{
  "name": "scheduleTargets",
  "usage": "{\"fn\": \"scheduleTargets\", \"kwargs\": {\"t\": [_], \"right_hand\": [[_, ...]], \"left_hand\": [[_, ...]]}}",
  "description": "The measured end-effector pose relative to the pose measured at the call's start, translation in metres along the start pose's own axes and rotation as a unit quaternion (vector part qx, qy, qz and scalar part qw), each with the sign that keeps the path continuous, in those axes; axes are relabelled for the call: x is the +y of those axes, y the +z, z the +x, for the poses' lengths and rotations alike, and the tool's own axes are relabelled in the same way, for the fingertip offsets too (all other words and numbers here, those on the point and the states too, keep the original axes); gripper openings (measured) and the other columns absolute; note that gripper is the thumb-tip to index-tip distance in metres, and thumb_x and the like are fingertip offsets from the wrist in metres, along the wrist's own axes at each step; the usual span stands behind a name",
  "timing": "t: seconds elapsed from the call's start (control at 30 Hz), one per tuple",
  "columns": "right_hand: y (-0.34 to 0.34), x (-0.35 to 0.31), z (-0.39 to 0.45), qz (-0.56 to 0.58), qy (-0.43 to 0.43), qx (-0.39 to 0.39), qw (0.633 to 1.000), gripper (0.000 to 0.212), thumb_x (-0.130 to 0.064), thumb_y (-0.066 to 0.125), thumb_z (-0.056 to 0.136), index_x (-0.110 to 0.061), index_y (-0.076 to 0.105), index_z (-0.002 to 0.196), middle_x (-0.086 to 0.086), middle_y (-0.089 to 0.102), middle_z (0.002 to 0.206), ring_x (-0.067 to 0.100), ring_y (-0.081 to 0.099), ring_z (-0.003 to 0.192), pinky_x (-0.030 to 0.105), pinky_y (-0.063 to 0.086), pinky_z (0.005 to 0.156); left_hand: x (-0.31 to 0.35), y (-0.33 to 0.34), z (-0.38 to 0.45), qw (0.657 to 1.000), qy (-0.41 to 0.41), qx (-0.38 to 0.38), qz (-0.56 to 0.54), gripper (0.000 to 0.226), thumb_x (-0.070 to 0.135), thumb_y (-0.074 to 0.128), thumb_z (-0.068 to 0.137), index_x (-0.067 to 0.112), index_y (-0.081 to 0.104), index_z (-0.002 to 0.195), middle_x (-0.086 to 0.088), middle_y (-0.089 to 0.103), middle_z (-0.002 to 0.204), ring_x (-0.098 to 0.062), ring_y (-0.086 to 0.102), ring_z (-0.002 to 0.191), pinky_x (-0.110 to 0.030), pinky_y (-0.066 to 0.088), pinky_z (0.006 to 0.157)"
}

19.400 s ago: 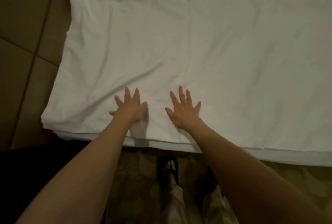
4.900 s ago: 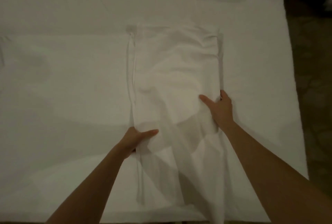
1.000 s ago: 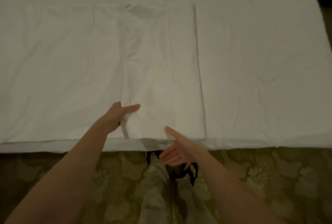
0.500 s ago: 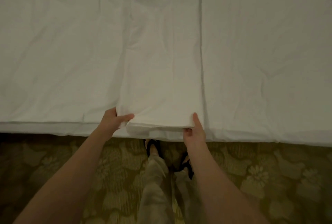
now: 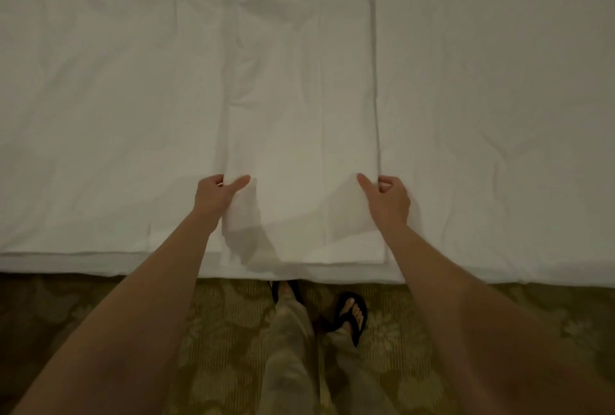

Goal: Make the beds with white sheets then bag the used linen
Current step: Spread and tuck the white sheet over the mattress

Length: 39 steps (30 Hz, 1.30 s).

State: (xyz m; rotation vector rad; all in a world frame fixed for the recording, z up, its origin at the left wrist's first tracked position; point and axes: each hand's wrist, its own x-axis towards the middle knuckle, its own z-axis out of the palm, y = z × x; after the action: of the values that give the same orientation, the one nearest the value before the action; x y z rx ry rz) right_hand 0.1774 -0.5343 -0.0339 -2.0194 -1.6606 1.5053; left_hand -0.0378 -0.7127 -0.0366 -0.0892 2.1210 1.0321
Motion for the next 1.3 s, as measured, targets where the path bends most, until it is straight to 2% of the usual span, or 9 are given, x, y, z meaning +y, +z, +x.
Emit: {"fn": "scheduleTargets", "kwargs": {"t": [0.13,0.3,0.4,0.57,0.67,0.87,1.03,1.17,1.3], "right_hand": [[0.017,-0.032,0.034,-0.030,-0.018,0.005,0.999,0.055,-0.046,0.069,0.084,-0.004,0.059,0.118,0.010,0.064,0.114,0.025,0.059,0.105,0.025,0.038,0.080],[0.032,-0.085,0.086,-0.013,-0.013,0.005,1.000,0.054,-0.049,0.070,0.081,-0.002,0.065,0.109,0.010,0.066,0.103,0.027,0.062,0.099,0.032,0.047,0.083],[0.040,-0.118,0.121,-0.014,0.001,0.005,1.000,0.053,-0.051,0.071,0.080,-0.002,0.066,0.102,0.009,0.065,0.099,0.026,0.061,0.095,0.029,0.043,0.078],[0.056,-0.166,0.172,-0.007,0.010,-0.007,1.000,0.074,-0.061,0.074,0.069,-0.002,0.065,0.112,0.013,0.068,0.113,0.029,0.063,0.105,0.034,0.050,0.090],[0.061,-0.199,0.202,-0.005,-0.002,-0.012,1.000,0.052,-0.060,0.074,0.070,-0.013,0.063,0.089,0.008,0.067,0.102,0.025,0.063,0.094,0.031,0.049,0.080],[0.069,-0.267,0.259,0.032,-0.028,-0.029,0.999,0.060,-0.056,0.075,0.073,-0.008,0.065,0.107,0.005,0.065,0.101,0.020,0.063,0.090,0.027,0.046,0.072],[0.067,-0.272,0.278,0.055,-0.053,-0.068,0.995,0.033,-0.039,0.075,0.080,-0.011,0.068,0.097,-0.001,0.068,0.085,0.005,0.063,0.068,0.015,0.052,0.059],[0.066,-0.272,0.290,0.059,-0.035,-0.103,0.992,0.036,-0.043,0.078,0.075,-0.013,0.068,0.093,-0.001,0.071,0.089,0.012,0.068,0.079,0.028,0.057,0.076],[0.066,-0.289,0.302,0.058,-0.056,-0.136,0.987,0.041,-0.047,0.081,0.070,-0.016,0.069,0.095,-0.001,0.073,0.096,0.009,0.070,0.084,0.026,0.057,0.075]], "left_hand": [[0.025,0.006,0.033,1.000,0.016,0.000,0.006,0.019,0.030,0.075,0.082,0.013,0.067,0.080,0.000,0.066,0.078,-0.016,0.062,0.073,-0.029,0.049,0.072],[0.076,0.013,0.093,0.999,0.030,-0.016,-0.020,0.021,0.028,0.075,0.083,0.009,0.068,0.083,0.000,0.066,0.076,-0.014,0.062,0.069,-0.027,0.051,0.066],[0.111,0.017,0.128,0.999,0.039,-0.022,-0.017,0.026,0.031,0.075,0.082,0.012,0.064,0.069,-0.001,0.063,0.070,-0.014,0.060,0.062,-0.026,0.051,0.061],[0.172,0.024,0.184,0.997,0.050,-0.037,-0.036,0.030,0.038,0.077,0.079,0.015,0.063,0.068,-0.001,0.064,0.072,-0.015,0.061,0.065,-0.028,0.052,0.066],[0.210,0.034,0.212,0.997,0.048,-0.035,-0.048,0.040,0.043,0.078,0.077,0.013,0.055,0.061,-0.001,0.057,0.064,-0.015,0.054,0.055,-0.026,0.045,0.054],[0.258,0.043,0.264,0.996,0.049,-0.042,-0.056,0.031,0.039,0.075,0.081,0.011,0.064,0.077,-0.005,0.066,0.079,-0.021,0.063,0.071,-0.032,0.052,0.067],[0.275,0.034,0.274,0.989,0.047,-0.122,-0.069,0.030,0.035,0.077,0.078,0.010,0.068,0.092,0.000,0.074,0.089,-0.014,0.071,0.081,-0.026,0.057,0.072],[0.288,0.025,0.287,0.978,0.006,-0.205,-0.042,0.055,0.050,0.079,0.058,0.012,0.071,0.097,-0.003,0.074,0.098,-0.017,0.071,0.088,-0.026,0.057,0.072],[0.300,0.026,0.303,0.982,0.075,-0.164,0.055,0.021,0.035,0.072,0.083,0.016,0.067,0.090,0.001,0.068,0.084,-0.009,0.066,0.070,-0.022,0.055,0.063]]}}
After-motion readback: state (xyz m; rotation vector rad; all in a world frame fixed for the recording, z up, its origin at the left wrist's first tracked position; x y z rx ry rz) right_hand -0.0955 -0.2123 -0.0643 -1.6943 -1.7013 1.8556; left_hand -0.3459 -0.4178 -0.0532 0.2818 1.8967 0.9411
